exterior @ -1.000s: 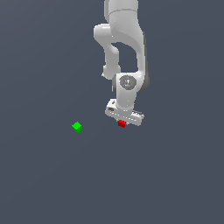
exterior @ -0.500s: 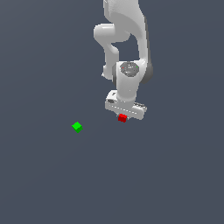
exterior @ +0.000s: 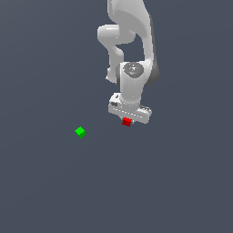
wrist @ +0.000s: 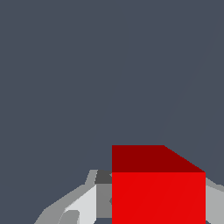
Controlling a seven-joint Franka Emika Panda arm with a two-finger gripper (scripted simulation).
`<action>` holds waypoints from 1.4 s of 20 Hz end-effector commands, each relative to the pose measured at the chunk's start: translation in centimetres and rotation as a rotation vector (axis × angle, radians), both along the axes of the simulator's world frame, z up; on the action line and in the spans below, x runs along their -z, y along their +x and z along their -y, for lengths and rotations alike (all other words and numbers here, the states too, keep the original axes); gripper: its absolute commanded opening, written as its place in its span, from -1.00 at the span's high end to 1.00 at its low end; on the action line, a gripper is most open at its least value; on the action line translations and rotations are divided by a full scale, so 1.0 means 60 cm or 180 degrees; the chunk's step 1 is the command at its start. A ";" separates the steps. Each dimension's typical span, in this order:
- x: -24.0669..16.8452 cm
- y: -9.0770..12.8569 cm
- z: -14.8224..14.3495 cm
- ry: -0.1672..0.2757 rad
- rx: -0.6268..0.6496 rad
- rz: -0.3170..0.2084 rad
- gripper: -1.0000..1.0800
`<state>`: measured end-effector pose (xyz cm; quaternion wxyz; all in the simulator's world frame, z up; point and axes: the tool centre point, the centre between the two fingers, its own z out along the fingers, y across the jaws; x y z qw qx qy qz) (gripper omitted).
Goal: Stack the red cube on top of the green cube.
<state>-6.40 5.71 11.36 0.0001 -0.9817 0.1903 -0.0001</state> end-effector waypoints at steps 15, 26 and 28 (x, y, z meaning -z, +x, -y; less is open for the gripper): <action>0.038 0.009 0.211 -0.0002 0.0004 0.0002 1.00; 0.071 0.022 0.390 -0.0002 0.0002 0.0000 1.00; 0.075 0.024 0.409 -0.0002 0.0002 0.0000 1.00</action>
